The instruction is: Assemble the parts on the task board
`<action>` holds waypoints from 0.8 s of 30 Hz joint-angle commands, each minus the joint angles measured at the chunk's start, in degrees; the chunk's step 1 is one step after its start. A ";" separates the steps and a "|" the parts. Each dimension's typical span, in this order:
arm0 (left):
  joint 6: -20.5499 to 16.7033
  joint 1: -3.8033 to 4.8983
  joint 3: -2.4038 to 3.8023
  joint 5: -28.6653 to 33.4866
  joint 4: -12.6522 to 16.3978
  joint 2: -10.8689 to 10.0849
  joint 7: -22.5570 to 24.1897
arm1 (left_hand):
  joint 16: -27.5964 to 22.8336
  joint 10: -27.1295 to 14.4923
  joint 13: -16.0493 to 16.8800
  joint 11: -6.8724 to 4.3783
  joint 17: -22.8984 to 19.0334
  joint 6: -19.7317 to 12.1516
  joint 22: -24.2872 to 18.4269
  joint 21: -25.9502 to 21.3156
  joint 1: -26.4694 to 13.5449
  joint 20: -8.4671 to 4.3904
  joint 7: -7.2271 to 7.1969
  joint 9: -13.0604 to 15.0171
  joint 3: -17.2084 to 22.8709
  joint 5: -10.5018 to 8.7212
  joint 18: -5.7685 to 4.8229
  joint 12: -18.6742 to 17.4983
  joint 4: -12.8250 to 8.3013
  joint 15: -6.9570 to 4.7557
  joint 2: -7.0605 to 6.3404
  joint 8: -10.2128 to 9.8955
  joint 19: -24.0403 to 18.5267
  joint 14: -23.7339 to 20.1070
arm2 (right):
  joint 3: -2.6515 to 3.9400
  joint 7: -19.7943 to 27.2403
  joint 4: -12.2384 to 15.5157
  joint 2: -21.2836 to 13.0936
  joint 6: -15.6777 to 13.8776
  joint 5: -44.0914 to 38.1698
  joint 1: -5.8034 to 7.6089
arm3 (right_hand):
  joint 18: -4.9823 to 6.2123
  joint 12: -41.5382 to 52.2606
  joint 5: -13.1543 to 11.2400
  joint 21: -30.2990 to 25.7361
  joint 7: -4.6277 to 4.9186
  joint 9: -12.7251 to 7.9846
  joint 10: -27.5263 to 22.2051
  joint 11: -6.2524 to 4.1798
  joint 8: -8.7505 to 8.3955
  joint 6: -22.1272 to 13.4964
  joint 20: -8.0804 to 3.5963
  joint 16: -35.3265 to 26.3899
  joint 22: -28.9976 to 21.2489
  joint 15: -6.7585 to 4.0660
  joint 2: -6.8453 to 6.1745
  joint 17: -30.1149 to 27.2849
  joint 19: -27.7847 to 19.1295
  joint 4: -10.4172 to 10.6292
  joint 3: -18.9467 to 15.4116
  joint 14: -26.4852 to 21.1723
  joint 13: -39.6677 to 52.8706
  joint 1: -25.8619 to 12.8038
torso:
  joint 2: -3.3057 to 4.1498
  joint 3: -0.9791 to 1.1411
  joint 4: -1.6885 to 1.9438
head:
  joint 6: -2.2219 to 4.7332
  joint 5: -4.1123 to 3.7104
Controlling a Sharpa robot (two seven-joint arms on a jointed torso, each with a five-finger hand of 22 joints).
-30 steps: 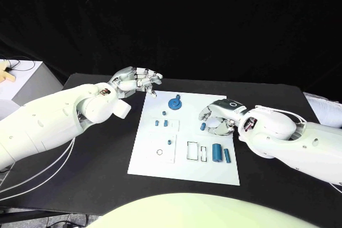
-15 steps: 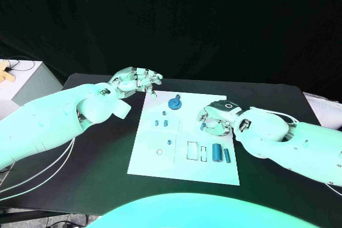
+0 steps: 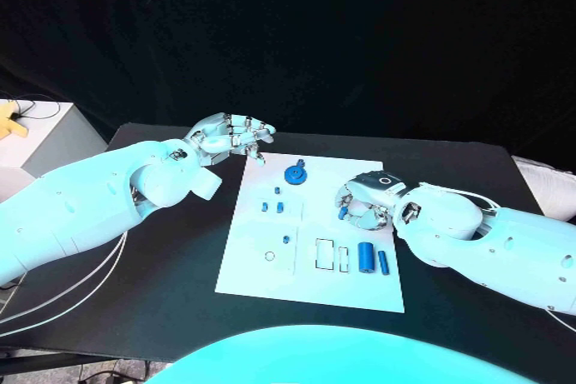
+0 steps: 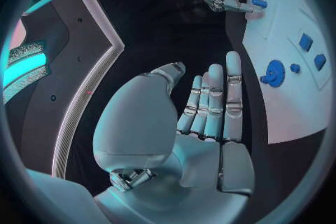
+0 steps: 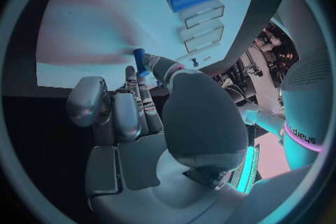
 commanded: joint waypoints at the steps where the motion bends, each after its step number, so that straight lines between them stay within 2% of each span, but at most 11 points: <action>1: 1.11 0.00 0.05 0.59 0.08 0.04 0.06 | -0.18 -0.48 -0.07 0.09 0.08 -0.41 -0.10 -0.37 0.36 0.15 1.52 -0.09 -0.32 -0.11 0.73 -0.18 0.11 0.26 0.35 0.28 0.38 -0.08 | -0.03 0.24 -0.02 0.08 -0.26 -0.94 -0.07 | -0.90 0.32 -0.13 0.46 0.07 0.01 0.79 0.09 0.23 0.60 -0.02 0.20 0.40 -0.16 -0.33 0.00 0.64 0.25 0.82 0.56 0.02 0.20 | -0.03 -0.01 -0.02 | 0.00 -0.02; 5: 1.13 0.00 0.05 0.60 0.08 0.02 0.01 | -0.18 -0.48 -0.07 0.09 0.08 -0.41 -0.10 -0.37 0.36 0.15 1.52 -0.09 -0.32 -0.11 0.73 -0.18 0.11 0.26 0.35 0.28 0.38 -0.08 | -0.05 0.59 0.07 0.10 -0.95 -0.74 -0.09 | -1.24 0.62 -0.55 1.97 0.03 0.25 2.38 -0.11 0.83 1.82 -0.12 0.41 2.20 -0.31 0.16 0.25 1.24 0.72 2.38 0.64 0.12 0.06 | -0.04 0.00 -0.01 | 0.00 -0.11; 6: 1.14 0.00 0.05 0.60 0.09 0.02 0.00 | -0.18 -0.48 -0.07 0.09 0.08 -0.41 -0.10 -0.37 0.36 0.15 1.52 -0.09 -0.32 -0.11 0.73 -0.18 0.11 0.26 0.35 0.28 0.38 -0.08 | -0.05 0.68 0.13 0.10 -1.10 -0.61 -0.11 | -1.28 0.57 -1.11 2.20 0.02 0.31 2.71 -0.17 0.94 2.06 -0.16 0.54 2.48 -0.34 0.15 0.43 1.33 0.79 2.77 0.69 0.13 0.03 | -0.04 0.00 -0.01 | 0.00 -0.11; 7: 1.15 0.00 0.05 0.60 0.09 0.02 -0.02 | -0.18 -0.48 -0.07 0.09 0.08 -0.41 -0.10 -0.37 0.36 0.15 1.52 -0.09 -0.32 -0.11 0.73 -0.18 0.11 0.26 0.35 0.28 0.38 -0.08 | -0.05 0.75 0.18 0.10 -1.20 -0.50 -0.12 | -1.36 0.48 -2.88 2.57 -0.08 0.38 3.24 -0.28 1.07 2.34 -0.23 0.67 2.94 -0.43 0.26 0.59 1.47 0.93 3.60 0.75 0.16 0.05 | -0.02 0.00 0.00 | 0.00 -0.11; 10: 1.16 0.00 0.05 0.60 0.08 0.01 -0.06 | -0.18 -0.50 -0.07 0.09 0.09 -0.42 -0.12 -0.41 0.32 0.16 1.52 -0.10 -0.36 -0.10 0.73 -0.16 0.19 0.28 0.40 0.32 0.38 -0.10 | -0.06 0.90 0.27 0.10 -1.39 -0.04 -0.15 | -1.55 0.64 -3.73 3.46 -0.25 0.69 4.54 -0.53 1.63 3.37 -0.35 0.86 4.01 -0.61 0.56 0.81 1.79 1.12 4.61 0.83 0.34 0.05 | -0.01 -0.02 -0.03 | 0.00 -0.13; 18: 1.20 0.00 0.05 0.60 0.10 -0.03 -0.17 | -0.18 -0.51 -0.08 0.09 0.09 -0.43 -0.14 -0.43 0.32 0.17 1.52 -0.10 -0.38 -0.10 0.73 -0.16 0.22 0.28 0.42 0.34 0.38 -0.11 | -0.07 0.91 0.28 0.16 -1.68 1.49 -0.25 | -1.96 0.69 -4.14 5.38 -0.82 1.50 7.05 -1.23 2.73 4.98 -0.79 1.53 6.28 -1.11 0.95 1.85 2.47 1.27 5.57 1.13 0.79 -0.05 | 0.00 -0.01 0.01 | 0.00 -0.22; 24: 1.30 0.00 0.05 0.59 0.11 -0.06 -0.30 | -0.17 -0.53 -0.08 0.09 0.09 -0.43 -0.15 -0.45 0.35 0.18 1.51 -0.11 -0.40 -0.09 0.73 -0.14 0.23 0.28 0.45 0.37 0.39 -0.12 | -0.08 0.30 0.21 0.30 -2.60 2.32 -0.45 | -2.29 0.82 -4.01 6.96 -1.57 2.77 9.54 -2.06 4.23 6.36 -1.36 1.87 8.16 -1.79 2.24 2.17 2.98 0.74 5.92 1.26 1.49 0.63 | -0.01 -0.01 -0.03 | 0.00 -0.24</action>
